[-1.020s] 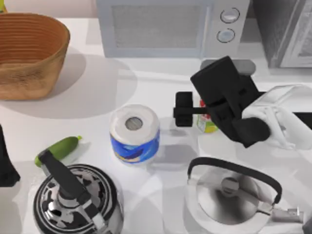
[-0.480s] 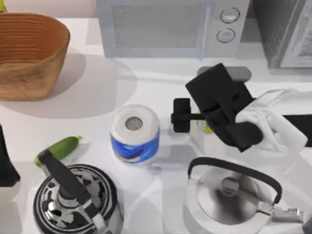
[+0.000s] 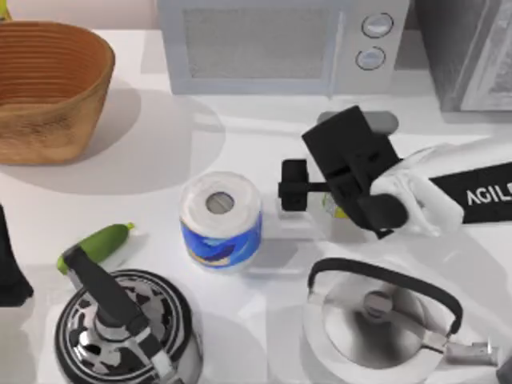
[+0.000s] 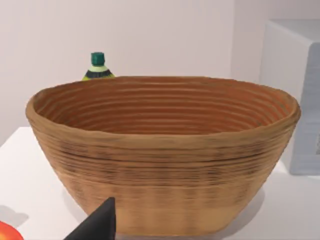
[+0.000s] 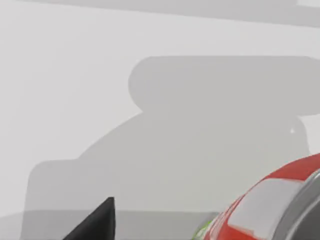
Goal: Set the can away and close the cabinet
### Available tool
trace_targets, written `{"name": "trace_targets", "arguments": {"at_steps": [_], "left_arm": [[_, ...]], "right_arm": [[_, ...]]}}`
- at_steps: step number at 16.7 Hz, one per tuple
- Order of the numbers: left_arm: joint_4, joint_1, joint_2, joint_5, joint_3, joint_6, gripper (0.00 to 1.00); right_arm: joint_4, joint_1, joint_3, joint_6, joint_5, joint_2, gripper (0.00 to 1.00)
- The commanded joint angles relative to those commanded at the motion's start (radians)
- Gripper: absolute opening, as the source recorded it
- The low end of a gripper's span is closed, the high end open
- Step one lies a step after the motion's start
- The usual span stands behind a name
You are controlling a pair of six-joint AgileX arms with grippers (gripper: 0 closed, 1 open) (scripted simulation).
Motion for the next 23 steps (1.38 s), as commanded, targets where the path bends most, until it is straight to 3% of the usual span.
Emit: {"name": "trace_targets", "arguments": {"at_steps": [5, 18, 23], "left_arm": [[0.000, 0.000, 0.000, 0.000, 0.000, 0.000, 1.00], [0.000, 0.000, 0.000, 0.000, 0.000, 0.000, 1.00], [0.000, 0.000, 0.000, 0.000, 0.000, 0.000, 1.00]], "right_arm": [[0.009, 0.001, 0.005, 0.000, 0.000, 0.014, 1.00], [0.009, 0.001, 0.005, 0.000, 0.000, 0.014, 0.02], [0.009, 0.001, 0.005, 0.000, 0.000, 0.014, 0.00]]}}
